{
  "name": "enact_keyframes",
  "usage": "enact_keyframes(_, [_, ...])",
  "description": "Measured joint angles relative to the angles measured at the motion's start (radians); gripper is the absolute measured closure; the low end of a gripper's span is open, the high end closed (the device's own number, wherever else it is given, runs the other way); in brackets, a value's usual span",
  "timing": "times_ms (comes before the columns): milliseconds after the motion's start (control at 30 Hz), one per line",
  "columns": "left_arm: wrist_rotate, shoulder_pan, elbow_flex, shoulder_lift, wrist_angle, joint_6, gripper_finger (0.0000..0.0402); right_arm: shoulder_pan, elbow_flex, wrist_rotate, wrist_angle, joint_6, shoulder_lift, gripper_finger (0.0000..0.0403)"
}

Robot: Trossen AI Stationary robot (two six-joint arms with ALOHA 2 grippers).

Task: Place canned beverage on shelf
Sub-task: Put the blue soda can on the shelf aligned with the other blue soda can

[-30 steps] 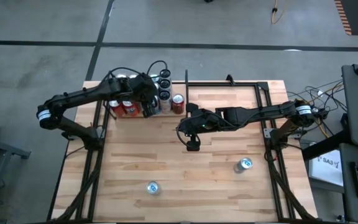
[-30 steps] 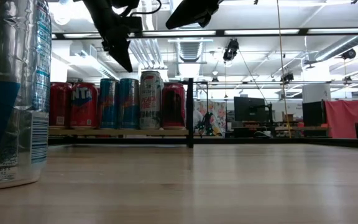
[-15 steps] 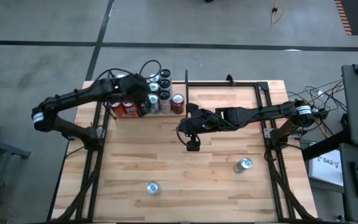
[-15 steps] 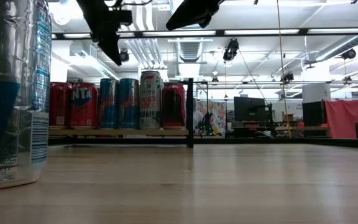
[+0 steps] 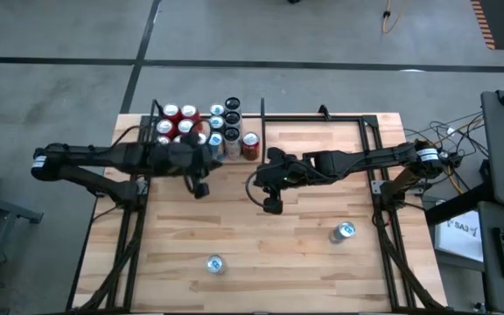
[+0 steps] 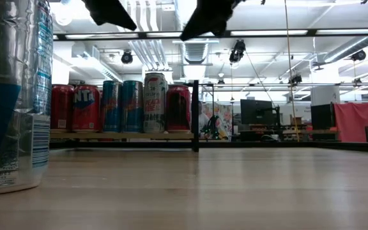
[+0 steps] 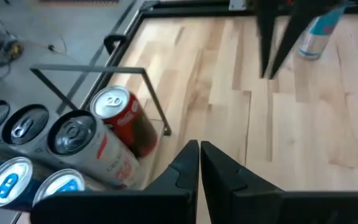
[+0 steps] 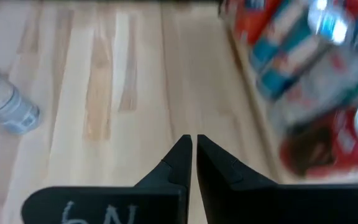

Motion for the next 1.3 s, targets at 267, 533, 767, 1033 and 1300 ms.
enact_keyframes(267, [-0.204,-0.125,-0.018,-0.048,0.005,-0.041,0.0402,0.002,0.016,-0.193,-0.253,0.308,0.0,0.039])
enact_keyframes(533, [-0.21,-0.132,-0.018,-0.071,0.0,-0.021,0.0402,0.059,0.065,-0.393,-0.535,0.616,0.0,0.039])
enact_keyframes(767, [-0.21,-0.132,-0.018,-0.067,0.002,0.036,0.0402,0.163,0.149,-0.401,-0.784,0.878,0.0,0.039])
enact_keyframes(1033, [-0.211,-0.132,-0.018,-0.069,0.001,0.029,0.0402,0.249,0.155,-0.4,-0.929,1.054,-0.003,0.039])
enact_keyframes(1300, [-0.211,-0.132,-0.018,-0.069,0.001,0.027,0.0402,0.317,0.129,-0.36,-0.961,1.162,-0.045,0.039])
